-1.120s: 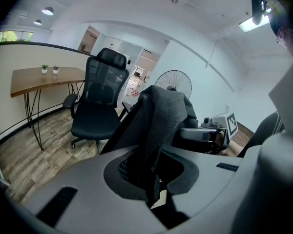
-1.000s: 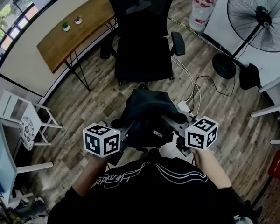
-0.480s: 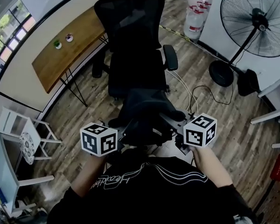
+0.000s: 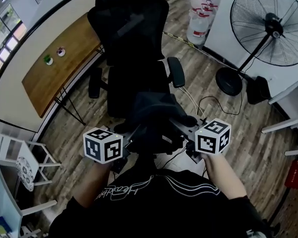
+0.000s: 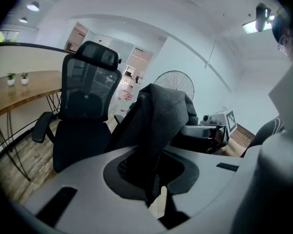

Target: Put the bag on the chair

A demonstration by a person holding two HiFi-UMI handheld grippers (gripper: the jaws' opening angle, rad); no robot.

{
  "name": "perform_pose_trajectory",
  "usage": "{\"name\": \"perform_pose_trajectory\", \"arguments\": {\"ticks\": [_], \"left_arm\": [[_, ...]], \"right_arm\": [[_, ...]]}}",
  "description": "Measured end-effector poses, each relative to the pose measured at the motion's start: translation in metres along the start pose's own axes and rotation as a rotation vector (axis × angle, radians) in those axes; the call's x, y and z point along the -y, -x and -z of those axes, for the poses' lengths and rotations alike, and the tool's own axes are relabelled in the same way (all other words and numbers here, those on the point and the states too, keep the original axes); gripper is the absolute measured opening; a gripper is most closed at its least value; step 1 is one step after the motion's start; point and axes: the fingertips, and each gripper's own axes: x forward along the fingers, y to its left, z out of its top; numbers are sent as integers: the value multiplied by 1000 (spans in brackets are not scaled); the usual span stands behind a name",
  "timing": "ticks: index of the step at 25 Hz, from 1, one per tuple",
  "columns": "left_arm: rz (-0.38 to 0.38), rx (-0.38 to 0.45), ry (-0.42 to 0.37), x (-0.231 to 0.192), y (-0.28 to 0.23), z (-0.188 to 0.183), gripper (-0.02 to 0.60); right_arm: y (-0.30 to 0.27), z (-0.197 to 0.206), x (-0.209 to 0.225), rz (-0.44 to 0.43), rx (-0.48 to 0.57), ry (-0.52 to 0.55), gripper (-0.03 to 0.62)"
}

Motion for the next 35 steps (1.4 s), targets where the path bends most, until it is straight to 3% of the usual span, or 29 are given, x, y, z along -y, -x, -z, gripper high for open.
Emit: {"name": "perform_pose_trajectory", "arguments": {"ticks": [19,29,35], "left_arm": [[40,-69,19,-188,-91,-139,63],[-49,-60,-14,-267,-139,-178,63],[-108,-55,22,-301,-164,-191,63]], "right_arm": [[-176,-106,132,88,-32,-76,52],[-249,-129,200,110,-63,-72,54],[-280,-136,231,81,-94,-82,54]]}}
